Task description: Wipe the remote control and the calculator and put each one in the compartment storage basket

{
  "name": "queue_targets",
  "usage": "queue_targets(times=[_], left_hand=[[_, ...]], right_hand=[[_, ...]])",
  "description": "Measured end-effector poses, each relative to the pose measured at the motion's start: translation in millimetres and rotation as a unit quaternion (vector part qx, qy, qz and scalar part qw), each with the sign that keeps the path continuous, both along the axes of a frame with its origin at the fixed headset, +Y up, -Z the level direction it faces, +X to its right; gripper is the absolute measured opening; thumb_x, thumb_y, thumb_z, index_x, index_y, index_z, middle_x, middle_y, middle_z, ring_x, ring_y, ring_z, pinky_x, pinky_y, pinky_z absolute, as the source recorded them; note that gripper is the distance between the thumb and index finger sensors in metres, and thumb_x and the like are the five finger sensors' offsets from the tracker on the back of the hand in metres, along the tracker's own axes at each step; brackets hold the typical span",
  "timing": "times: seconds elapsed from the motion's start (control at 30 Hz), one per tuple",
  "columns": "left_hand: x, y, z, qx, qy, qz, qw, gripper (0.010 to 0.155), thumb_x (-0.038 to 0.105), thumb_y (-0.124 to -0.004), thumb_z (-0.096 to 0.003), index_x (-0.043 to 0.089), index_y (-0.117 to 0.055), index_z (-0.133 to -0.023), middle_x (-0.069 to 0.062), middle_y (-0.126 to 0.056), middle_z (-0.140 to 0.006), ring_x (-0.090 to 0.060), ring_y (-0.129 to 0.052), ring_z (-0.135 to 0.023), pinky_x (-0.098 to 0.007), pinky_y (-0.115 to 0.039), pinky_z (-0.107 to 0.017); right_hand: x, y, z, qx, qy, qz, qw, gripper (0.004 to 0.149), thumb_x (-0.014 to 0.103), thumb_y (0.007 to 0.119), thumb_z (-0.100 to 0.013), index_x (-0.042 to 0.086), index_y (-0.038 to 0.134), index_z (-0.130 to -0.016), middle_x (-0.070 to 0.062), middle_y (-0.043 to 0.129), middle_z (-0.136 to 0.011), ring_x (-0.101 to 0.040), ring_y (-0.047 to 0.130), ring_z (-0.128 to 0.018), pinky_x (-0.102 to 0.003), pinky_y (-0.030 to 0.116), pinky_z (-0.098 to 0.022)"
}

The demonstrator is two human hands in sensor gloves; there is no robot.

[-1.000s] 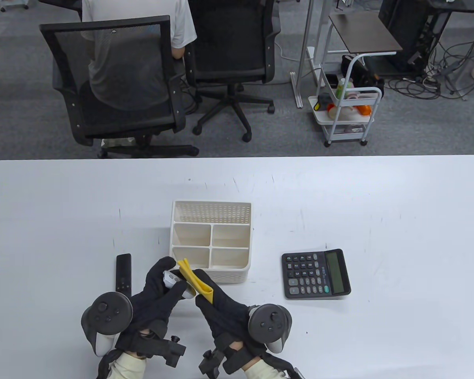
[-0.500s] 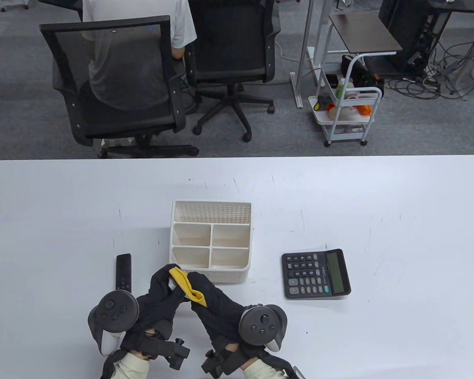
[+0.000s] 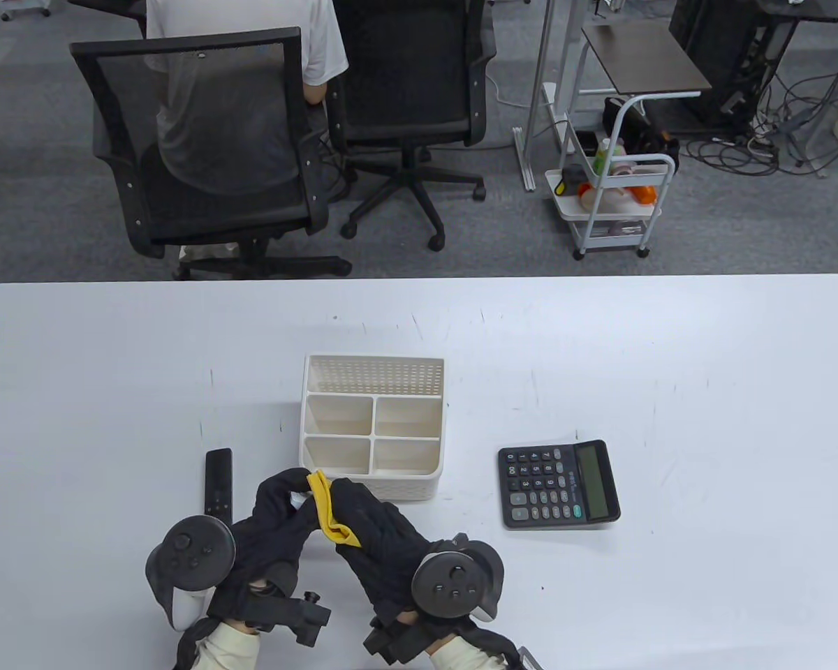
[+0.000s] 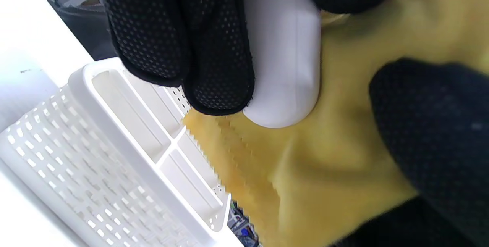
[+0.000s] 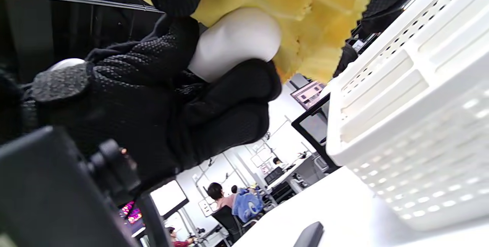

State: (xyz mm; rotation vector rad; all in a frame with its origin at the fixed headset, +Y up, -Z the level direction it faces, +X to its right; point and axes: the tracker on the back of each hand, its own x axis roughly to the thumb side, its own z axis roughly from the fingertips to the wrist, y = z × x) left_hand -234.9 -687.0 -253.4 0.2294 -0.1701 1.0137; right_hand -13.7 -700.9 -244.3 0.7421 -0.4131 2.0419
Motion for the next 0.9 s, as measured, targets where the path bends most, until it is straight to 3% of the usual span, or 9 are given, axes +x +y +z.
queue_targets(times=[0.17,0.3,0.5,0.73,0.9], left_hand=[[0,2,2,0.016,0.004,-0.034,0.999,0.046,0.047,-0.069,-0.0506,0.03,-0.059,-0.092,-0.013,-0.088,-0.089,-0.015,-0.111,-0.065,-0.04,-0.094,-0.052],[0,2,1,0.013,-0.022,-0.007,1.0,0.046,0.045,-0.072,-0.051,0.029,-0.058,-0.092,-0.015,-0.086,-0.091,-0.019,-0.11,-0.066,-0.042,-0.094,-0.052],[3,2,-1,0.003,-0.075,0.033,0.997,0.048,0.041,-0.074,-0.0524,0.026,-0.053,-0.094,-0.016,-0.079,-0.096,-0.021,-0.107,-0.069,-0.045,-0.091,-0.054],[16,2,-2,-0.012,-0.15,0.023,0.988,0.053,0.028,-0.075,-0.0523,0.02,-0.051,-0.099,-0.02,-0.071,-0.102,-0.028,-0.104,-0.074,-0.051,-0.087,-0.057],[17,3,-2,-0.001,-0.119,-0.027,0.992,0.052,0.021,-0.076,-0.0508,0.021,-0.053,-0.098,-0.015,-0.072,-0.101,-0.025,-0.105,-0.07,-0.051,-0.088,-0.055]], right_hand=[[-4,1,5,0.021,0.01,0.008,1.0,0.053,0.025,0.068,-0.058,0.001,0.065,-0.105,-0.026,0.07,-0.108,-0.052,0.068,-0.094,-0.068,0.061,-0.059],[-3,1,3,0.008,0.001,0.002,1.0,0.053,0.025,0.067,-0.059,0.001,0.064,-0.106,-0.026,0.069,-0.109,-0.052,0.069,-0.093,-0.068,0.061,-0.059],[2,1,0,-0.014,-0.024,-0.023,0.999,0.053,0.024,0.067,-0.059,-0.001,0.064,-0.106,-0.028,0.069,-0.108,-0.053,0.071,-0.091,-0.067,0.064,-0.058],[10,-2,-6,-0.037,-0.021,-0.051,0.998,0.053,0.024,0.067,-0.059,-0.001,0.063,-0.106,-0.029,0.068,-0.108,-0.053,0.071,-0.09,-0.066,0.064,-0.058],[12,-3,-9,-0.071,-0.017,-0.069,0.995,0.053,0.024,0.067,-0.059,-0.003,0.065,-0.105,-0.031,0.075,-0.103,-0.049,0.086,-0.079,-0.061,0.073,-0.053]])
